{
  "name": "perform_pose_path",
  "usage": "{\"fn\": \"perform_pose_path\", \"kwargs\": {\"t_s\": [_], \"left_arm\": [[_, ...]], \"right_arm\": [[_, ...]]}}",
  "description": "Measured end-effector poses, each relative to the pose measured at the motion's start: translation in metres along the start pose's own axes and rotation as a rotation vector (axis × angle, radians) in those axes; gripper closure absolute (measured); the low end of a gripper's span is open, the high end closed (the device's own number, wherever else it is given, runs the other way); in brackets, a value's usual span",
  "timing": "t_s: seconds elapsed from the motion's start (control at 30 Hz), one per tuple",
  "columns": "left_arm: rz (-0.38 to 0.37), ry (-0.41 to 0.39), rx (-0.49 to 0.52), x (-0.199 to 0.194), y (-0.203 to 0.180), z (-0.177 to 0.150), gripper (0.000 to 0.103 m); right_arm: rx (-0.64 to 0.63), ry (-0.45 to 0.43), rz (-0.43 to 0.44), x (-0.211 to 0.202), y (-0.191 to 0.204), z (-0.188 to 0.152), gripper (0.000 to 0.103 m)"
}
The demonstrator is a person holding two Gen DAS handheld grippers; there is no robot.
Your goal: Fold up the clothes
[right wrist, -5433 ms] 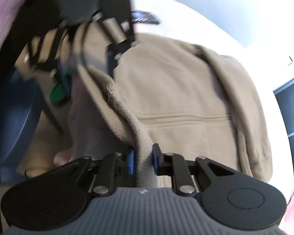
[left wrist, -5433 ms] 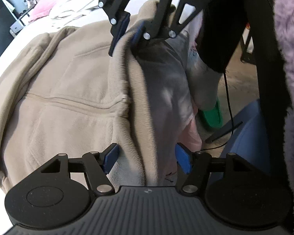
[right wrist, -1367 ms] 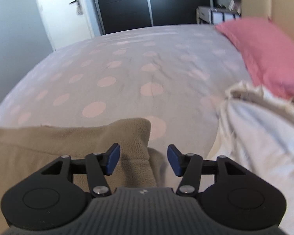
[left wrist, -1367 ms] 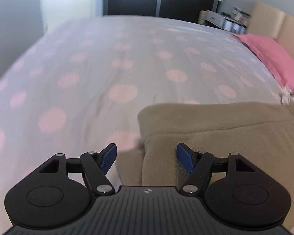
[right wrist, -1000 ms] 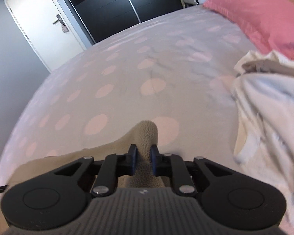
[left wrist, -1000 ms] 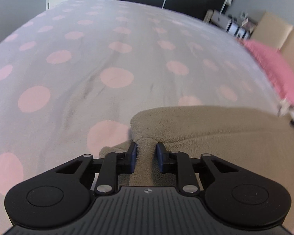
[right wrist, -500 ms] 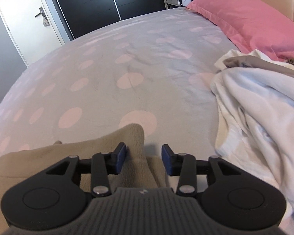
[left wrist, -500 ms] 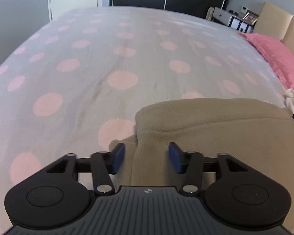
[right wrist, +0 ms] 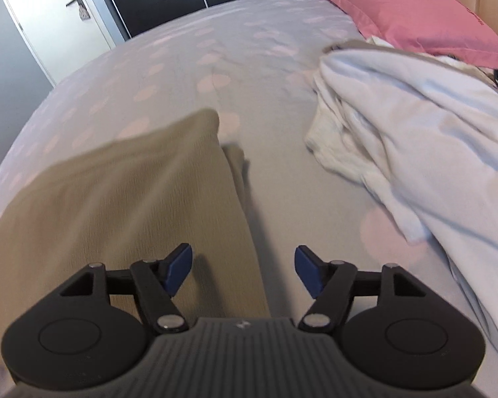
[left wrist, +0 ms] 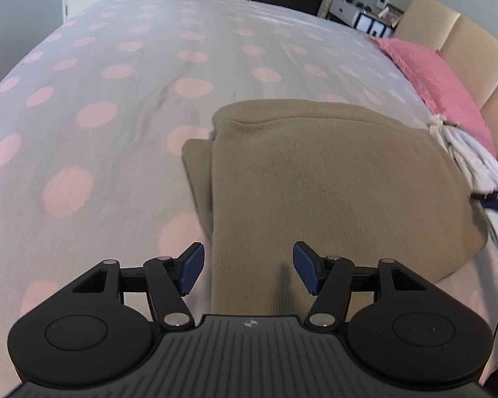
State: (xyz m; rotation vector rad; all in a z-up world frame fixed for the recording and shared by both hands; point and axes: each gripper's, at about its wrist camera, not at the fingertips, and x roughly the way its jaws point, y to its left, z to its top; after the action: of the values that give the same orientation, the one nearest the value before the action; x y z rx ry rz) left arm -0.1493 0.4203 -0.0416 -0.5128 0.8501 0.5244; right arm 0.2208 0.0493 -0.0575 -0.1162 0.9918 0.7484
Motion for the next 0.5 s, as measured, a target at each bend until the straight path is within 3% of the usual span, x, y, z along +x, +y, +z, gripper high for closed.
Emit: {"fn": "perform_pose_path", "kwargs": {"t_s": [0.23, 0.5], "left_arm": [[0.019, 0.001, -0.051, -0.004, 0.005, -0.017, 0.046], [-0.065, -0.011, -0.149, 0.004, 0.009, -0.017, 0.04]], "right_arm": [[0.04, 0.055, -0.008, -0.007, -0.014, -0.033, 0.03], [0.134, 0.131, 0.076, -0.004, -0.026, -0.052, 0.03]]}}
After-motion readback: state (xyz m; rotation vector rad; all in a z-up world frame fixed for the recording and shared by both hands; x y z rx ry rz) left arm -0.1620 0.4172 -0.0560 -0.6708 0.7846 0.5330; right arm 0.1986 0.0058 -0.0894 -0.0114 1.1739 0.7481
